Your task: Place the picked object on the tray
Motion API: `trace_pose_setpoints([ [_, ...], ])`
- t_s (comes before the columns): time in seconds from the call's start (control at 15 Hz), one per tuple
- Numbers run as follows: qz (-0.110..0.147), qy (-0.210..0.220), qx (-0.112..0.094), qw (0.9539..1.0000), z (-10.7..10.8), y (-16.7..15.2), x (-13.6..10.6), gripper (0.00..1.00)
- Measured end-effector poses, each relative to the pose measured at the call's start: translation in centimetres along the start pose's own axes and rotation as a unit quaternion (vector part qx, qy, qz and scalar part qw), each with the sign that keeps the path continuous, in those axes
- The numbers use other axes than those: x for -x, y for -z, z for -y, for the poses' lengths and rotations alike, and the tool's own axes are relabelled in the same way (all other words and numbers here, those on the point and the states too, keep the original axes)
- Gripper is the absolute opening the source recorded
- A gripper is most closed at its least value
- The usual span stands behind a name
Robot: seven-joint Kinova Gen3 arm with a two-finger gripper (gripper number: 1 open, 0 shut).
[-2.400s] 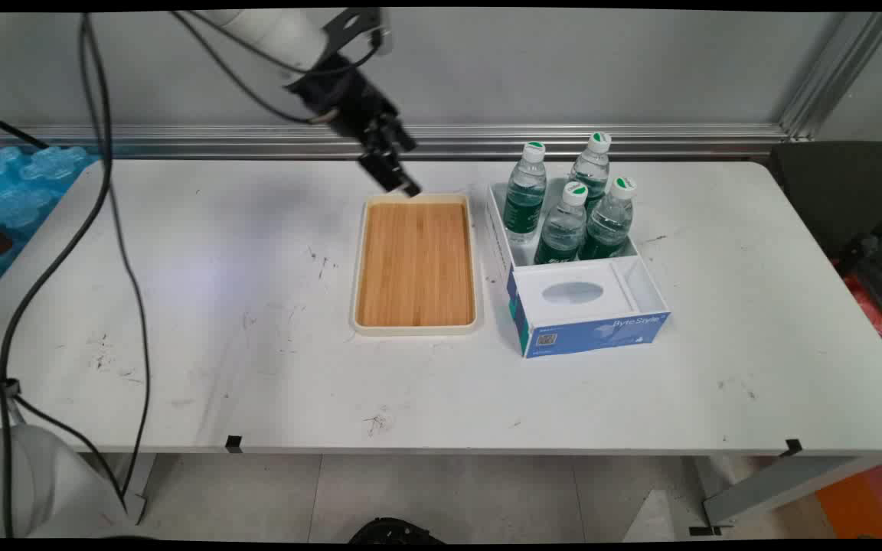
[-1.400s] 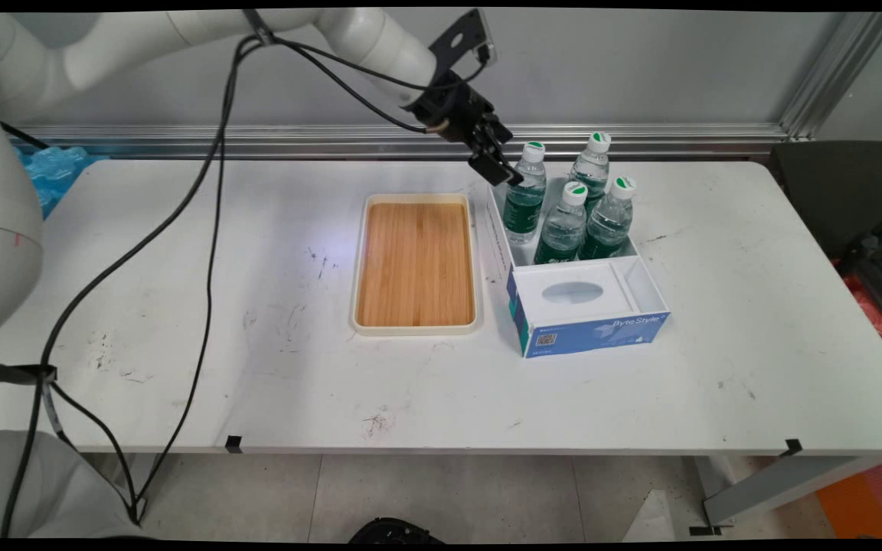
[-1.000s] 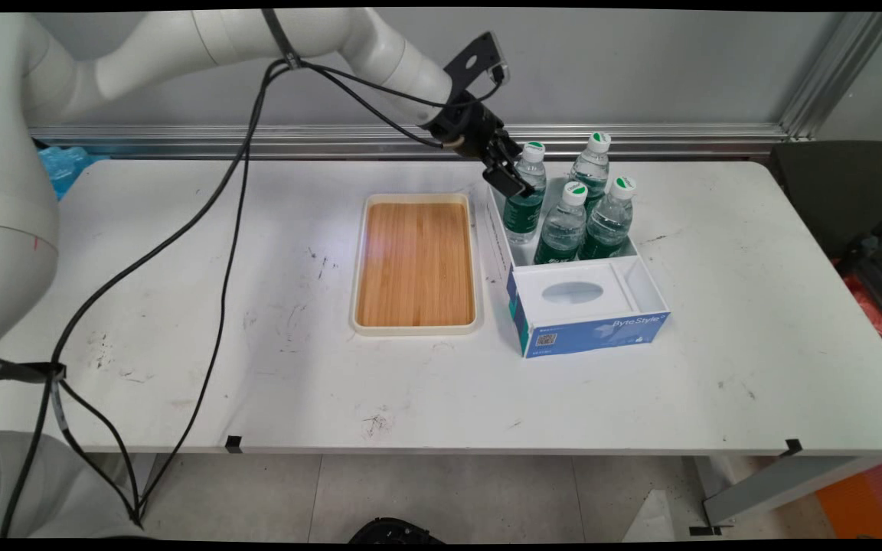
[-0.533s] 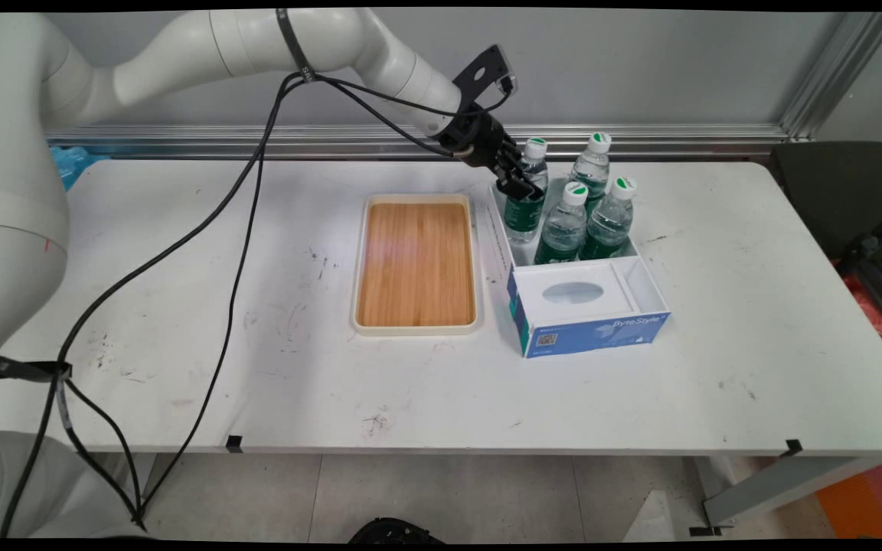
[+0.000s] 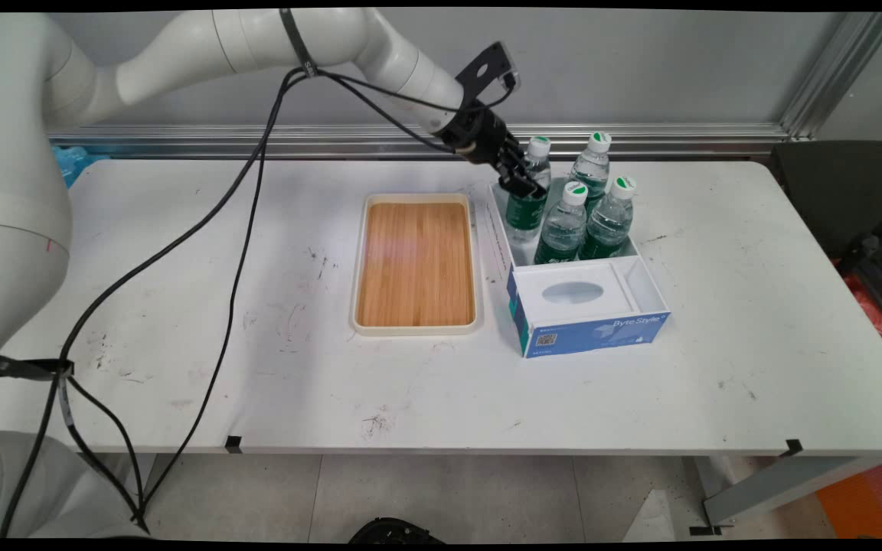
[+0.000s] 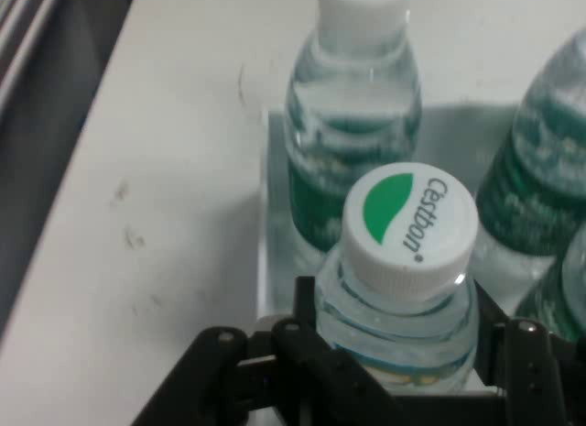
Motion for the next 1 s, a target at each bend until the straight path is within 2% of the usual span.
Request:
trace_pose_setpoints([
  [0.27, -0.008, -0.016, 0.0, 0.9998, -0.2, 2.6, -2.5, 0.0],
  [0.53, 0.005, -0.027, -0.006, 0.9996, -0.7, 6.0, -4.0, 0.0],
  [0.73, 0.019, -0.032, -0.012, 0.9992, -1.4, 9.1, -3.8, 0.0],
  [1.0, 0.031, -0.039, -0.007, 0.9987, -3.6, 12.9, -1.7, 0.0],
])
